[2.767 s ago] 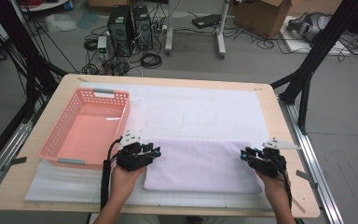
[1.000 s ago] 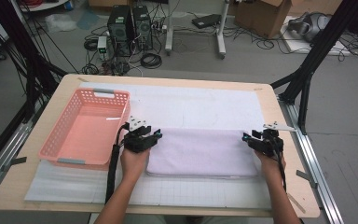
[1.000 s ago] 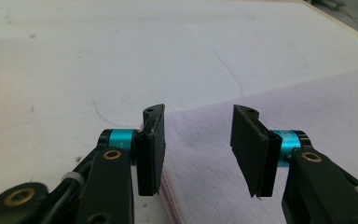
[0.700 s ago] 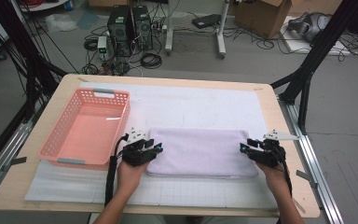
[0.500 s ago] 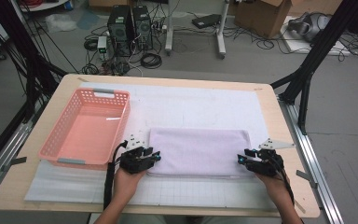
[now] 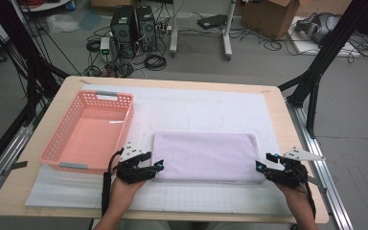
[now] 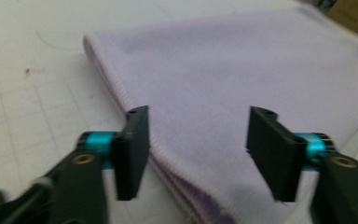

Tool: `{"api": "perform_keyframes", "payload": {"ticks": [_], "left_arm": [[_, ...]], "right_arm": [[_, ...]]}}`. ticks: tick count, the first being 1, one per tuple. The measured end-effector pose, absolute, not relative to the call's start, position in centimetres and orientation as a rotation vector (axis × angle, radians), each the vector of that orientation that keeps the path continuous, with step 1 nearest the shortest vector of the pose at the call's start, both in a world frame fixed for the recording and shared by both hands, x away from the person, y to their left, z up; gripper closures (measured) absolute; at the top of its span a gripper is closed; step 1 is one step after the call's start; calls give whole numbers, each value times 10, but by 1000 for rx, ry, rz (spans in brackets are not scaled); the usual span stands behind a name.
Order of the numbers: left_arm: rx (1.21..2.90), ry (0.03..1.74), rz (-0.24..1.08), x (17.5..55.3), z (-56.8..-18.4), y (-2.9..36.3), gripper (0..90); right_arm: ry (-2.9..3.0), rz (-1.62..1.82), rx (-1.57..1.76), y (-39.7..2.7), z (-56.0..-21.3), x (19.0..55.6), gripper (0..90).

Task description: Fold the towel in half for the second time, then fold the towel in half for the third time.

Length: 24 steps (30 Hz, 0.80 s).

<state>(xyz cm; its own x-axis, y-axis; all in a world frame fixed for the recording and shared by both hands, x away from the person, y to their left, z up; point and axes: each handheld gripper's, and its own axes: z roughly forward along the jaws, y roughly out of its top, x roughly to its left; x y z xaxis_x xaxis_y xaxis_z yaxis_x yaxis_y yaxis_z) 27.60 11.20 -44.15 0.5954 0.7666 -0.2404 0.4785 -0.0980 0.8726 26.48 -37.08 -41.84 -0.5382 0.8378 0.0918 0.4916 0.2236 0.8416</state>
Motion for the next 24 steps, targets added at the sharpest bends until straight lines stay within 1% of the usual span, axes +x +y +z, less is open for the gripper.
{"api": "perform_keyframes", "payload": {"ticks": [1,3,4,5,8,16,24], "left_arm": [[1731,1025,330,275,-439,111,279],[1733,1014,348,274,-435,109,178],[1731,997,350,274,-433,109,170],[1725,984,344,273,-432,110,170],[1696,975,347,271,-428,112,171],[1696,991,381,272,-428,117,178],[1719,994,357,272,-431,116,189]], "right_arm": [[2109,1244,1231,-372,-416,264,343],[2076,1247,1219,-375,-412,264,258],[2063,1232,1211,-375,-410,263,219],[2058,1227,1196,-376,-409,263,193],[2064,1217,1172,-377,-410,263,190],[2090,1229,1171,-376,-410,263,173],[2094,1232,1167,-375,-410,265,173]]}}
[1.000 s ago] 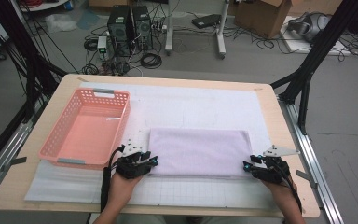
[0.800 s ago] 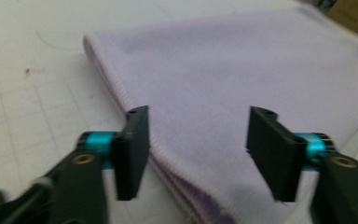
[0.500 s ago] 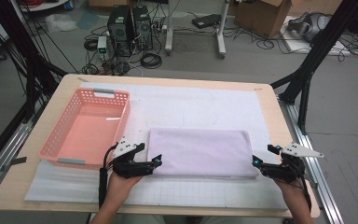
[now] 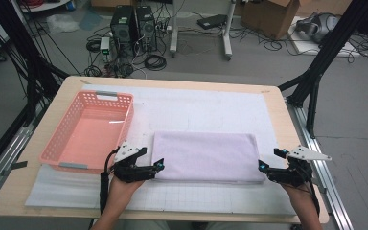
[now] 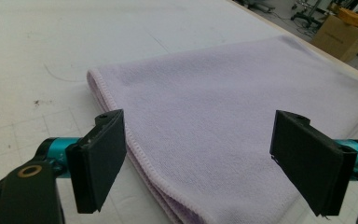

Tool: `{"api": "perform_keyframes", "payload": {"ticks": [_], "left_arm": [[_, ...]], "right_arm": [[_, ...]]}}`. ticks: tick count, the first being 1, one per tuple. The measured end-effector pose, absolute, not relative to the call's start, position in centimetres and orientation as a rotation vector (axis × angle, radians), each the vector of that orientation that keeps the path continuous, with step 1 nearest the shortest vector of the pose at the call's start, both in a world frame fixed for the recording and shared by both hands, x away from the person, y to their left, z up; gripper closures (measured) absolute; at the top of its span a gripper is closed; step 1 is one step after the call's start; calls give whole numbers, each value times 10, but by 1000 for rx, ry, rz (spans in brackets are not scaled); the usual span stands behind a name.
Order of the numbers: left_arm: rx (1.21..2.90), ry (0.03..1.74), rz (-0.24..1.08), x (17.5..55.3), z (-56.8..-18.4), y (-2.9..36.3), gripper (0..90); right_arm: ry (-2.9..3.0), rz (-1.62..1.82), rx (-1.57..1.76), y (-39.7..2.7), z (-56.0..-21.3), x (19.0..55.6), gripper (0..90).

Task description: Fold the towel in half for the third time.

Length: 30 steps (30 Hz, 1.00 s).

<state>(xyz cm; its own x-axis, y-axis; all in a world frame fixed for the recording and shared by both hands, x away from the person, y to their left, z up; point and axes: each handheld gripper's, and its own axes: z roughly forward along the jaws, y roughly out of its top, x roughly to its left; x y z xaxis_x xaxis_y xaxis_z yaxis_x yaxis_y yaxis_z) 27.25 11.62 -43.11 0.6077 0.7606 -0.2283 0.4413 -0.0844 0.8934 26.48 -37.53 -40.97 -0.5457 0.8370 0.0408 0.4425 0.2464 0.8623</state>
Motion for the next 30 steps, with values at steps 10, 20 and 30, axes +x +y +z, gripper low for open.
{"api": "perform_keyframes", "payload": {"ticks": [10,20,30], "left_arm": [[1746,988,333,271,-432,112,193],[1769,1020,308,268,-433,106,182],[1808,1102,290,268,-441,110,305]], "right_arm": [[2106,1243,1183,-376,-412,265,167],[2114,1267,1166,-374,-411,263,168],[2174,1299,1128,-363,-410,265,172]]}}
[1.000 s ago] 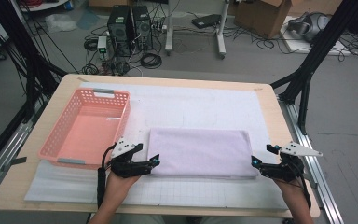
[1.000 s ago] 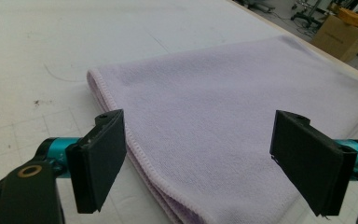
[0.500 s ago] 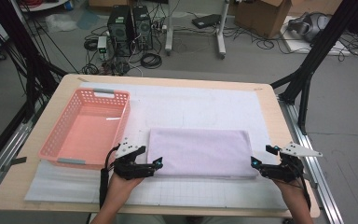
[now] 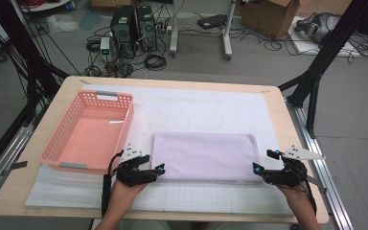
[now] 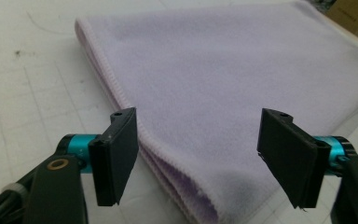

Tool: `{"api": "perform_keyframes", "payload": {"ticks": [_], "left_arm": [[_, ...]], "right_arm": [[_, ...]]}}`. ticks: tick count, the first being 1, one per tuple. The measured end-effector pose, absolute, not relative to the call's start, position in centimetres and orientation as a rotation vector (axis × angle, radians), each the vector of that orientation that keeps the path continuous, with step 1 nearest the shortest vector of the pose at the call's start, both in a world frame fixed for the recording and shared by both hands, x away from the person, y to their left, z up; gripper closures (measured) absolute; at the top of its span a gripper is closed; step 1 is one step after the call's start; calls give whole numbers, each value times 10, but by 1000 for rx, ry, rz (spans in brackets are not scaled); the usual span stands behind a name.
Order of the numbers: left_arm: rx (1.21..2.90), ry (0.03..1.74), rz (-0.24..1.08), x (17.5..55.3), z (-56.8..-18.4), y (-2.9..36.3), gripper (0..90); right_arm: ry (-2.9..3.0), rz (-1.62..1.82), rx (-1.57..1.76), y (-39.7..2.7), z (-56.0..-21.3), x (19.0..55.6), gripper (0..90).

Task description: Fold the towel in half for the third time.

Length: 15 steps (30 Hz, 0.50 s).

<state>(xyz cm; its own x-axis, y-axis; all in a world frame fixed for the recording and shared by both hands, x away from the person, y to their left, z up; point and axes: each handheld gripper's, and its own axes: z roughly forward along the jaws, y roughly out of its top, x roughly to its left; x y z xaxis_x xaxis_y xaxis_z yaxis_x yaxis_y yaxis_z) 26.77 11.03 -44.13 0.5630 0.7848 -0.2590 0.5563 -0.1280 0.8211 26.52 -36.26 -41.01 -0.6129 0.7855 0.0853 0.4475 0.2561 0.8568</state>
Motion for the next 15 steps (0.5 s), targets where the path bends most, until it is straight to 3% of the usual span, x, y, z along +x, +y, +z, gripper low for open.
{"api": "perform_keyframes", "payload": {"ticks": [9,15], "left_arm": [[1860,1171,263,266,-450,110,366],[1885,1160,301,264,-450,108,426]], "right_arm": [[2236,1331,1090,-340,-402,276,169],[2337,1319,1001,-304,-386,302,169]]}}
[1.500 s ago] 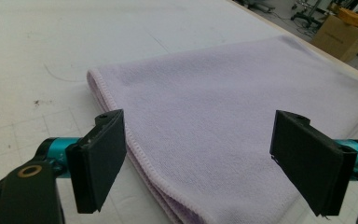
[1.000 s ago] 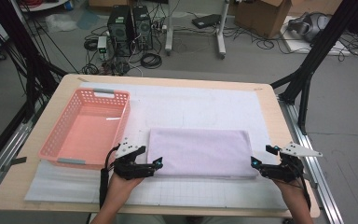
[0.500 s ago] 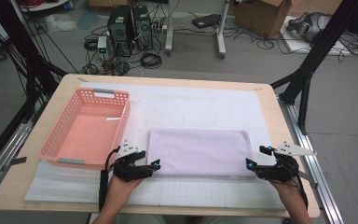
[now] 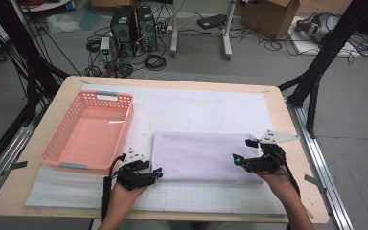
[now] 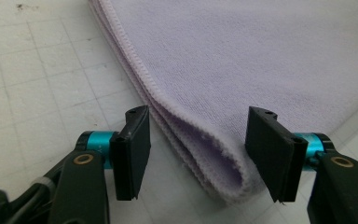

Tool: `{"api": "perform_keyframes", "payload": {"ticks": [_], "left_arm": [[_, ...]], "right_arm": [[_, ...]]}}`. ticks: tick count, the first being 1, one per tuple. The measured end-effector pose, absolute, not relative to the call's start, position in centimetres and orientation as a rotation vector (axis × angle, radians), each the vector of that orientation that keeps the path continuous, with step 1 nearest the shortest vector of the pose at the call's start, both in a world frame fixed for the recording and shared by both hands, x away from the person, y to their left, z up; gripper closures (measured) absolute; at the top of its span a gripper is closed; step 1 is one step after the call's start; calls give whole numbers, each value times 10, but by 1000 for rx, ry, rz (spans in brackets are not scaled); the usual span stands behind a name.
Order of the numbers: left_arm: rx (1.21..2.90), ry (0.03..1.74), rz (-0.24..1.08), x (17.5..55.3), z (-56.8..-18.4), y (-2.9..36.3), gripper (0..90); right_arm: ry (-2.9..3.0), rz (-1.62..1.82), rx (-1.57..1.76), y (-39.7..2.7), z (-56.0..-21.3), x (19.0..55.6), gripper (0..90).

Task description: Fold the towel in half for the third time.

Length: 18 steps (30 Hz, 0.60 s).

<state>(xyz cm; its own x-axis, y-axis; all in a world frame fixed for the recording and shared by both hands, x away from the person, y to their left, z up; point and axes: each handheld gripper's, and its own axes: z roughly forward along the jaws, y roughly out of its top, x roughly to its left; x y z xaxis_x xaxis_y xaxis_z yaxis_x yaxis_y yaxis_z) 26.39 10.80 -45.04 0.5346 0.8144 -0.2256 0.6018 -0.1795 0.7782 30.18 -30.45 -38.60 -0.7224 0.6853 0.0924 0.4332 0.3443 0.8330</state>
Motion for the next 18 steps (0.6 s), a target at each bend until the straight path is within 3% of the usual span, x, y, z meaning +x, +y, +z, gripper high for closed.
{"api": "perform_keyframes", "payload": {"ticks": [10,18], "left_arm": [[1917,1126,364,255,-452,97,647],[1879,1162,319,256,-452,97,725]], "right_arm": [[2461,1292,918,-233,-378,353,170],[2538,1281,860,-188,-376,380,170]]}}
